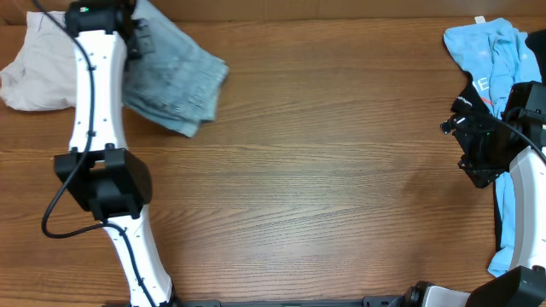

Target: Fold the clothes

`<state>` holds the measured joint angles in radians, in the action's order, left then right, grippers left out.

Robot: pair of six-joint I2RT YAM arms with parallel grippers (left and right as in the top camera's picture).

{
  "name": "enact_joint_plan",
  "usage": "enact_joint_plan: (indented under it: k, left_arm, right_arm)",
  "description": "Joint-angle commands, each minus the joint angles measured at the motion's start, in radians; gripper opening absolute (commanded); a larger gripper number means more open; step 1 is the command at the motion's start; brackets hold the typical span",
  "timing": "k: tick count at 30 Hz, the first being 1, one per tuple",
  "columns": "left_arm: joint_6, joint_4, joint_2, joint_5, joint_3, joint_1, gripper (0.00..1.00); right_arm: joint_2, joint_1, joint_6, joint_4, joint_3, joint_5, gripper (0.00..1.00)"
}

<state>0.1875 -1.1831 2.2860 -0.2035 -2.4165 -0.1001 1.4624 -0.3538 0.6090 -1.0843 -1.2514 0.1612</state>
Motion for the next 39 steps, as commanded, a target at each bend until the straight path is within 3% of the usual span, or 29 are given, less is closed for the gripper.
enact_joint_plan:
  k: [1, 10, 22, 39]
  left_arm:
    - [-0.032, 0.063, -0.009, -0.092, -0.037, -0.039, 0.04]
    - [-0.123, 0.246, -0.009, -0.098, -0.037, -0.08, 0.04]
    - [0.06, 0.319, -0.009, -0.322, -0.037, -0.117, 0.04]
    - [0.06, 0.44, -0.008, -0.328, -0.034, -0.129, 0.04]
  right_arm:
    - [-0.007, -0.003, -0.004, 0.006, -0.024, 0.005, 1.0]
    - [-0.007, -0.003, -0.004, 0.006, -0.024, 0.005, 1.0]
    - [-0.007, -0.003, -0.004, 0.006, -0.024, 0.005, 1.0]
    - [-0.007, -0.003, -0.004, 0.006, -0.024, 0.005, 1.0]
